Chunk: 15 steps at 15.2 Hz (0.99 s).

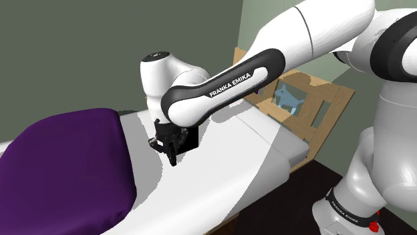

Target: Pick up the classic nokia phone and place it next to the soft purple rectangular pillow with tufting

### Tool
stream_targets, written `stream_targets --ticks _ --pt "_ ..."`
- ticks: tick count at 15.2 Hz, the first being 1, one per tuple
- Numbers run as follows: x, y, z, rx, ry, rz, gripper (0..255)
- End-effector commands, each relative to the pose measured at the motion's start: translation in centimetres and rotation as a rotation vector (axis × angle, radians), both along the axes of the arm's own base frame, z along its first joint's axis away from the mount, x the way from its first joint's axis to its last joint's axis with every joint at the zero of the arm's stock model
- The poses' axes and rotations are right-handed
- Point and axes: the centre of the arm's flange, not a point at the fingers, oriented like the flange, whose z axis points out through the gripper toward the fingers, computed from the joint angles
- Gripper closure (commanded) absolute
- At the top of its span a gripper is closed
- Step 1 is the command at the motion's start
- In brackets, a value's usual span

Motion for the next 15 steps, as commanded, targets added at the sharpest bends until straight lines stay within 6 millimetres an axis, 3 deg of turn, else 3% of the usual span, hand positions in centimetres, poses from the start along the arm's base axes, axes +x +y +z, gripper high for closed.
stream_targets --ticks 1,9,10,15 --pt "-0.13 0.12 -1.13 0.0 -0.001 0.0 255" --pt "-0.13 0.12 -1.13 0.0 -0.001 0.0 255" --pt "-0.14 0.12 -1.13 0.0 -0.001 0.0 0" --pt "-0.14 0.12 -1.13 0.0 -0.001 0.0 0"
